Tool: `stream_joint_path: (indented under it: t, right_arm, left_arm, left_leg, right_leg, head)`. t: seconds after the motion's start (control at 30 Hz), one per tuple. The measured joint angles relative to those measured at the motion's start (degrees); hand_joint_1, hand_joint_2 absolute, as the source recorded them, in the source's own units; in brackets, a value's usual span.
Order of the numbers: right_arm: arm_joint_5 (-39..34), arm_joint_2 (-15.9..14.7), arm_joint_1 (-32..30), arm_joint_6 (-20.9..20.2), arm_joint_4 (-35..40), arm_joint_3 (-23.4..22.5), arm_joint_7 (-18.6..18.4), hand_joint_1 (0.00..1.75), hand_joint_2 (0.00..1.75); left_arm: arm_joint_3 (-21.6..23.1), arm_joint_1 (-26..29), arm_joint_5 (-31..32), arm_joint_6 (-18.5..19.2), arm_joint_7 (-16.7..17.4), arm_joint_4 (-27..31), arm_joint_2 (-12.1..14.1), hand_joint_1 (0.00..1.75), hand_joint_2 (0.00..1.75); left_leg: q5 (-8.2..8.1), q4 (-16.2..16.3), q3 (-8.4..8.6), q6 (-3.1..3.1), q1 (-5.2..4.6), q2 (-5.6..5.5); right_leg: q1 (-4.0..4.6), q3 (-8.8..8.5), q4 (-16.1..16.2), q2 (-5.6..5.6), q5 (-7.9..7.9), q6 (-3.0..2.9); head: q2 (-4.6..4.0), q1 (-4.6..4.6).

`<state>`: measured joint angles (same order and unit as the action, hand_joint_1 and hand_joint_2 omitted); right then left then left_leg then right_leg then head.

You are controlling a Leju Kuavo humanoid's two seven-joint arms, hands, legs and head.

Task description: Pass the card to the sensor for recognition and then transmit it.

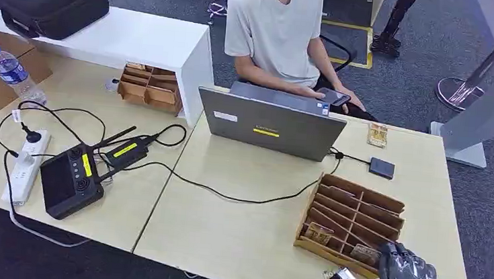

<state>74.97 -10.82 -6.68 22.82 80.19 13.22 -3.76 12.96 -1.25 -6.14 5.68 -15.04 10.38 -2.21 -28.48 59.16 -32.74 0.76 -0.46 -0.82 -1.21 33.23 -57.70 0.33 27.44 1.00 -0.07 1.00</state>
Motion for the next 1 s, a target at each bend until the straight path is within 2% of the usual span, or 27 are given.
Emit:
stream_joint_path:
  t: [1.0]
  right_arm:
    - [0.0, 0.6, 0.0, 0.1, -0.3, -0.1, 0.3, 1.75, 1.75]
  left_arm:
    - [0.0, 0.0, 0.1, -0.2, 0.0, 0.0, 0.0, 0.0, 1.75]
  left_leg:
    - [0.0, 0.0, 0.01, 0.0, 0.0, 0.02]
  right_leg:
    - [0.0, 0.0, 0.0, 0.01, 0.0, 0.0]
  head:
    - [0.0, -0.02]
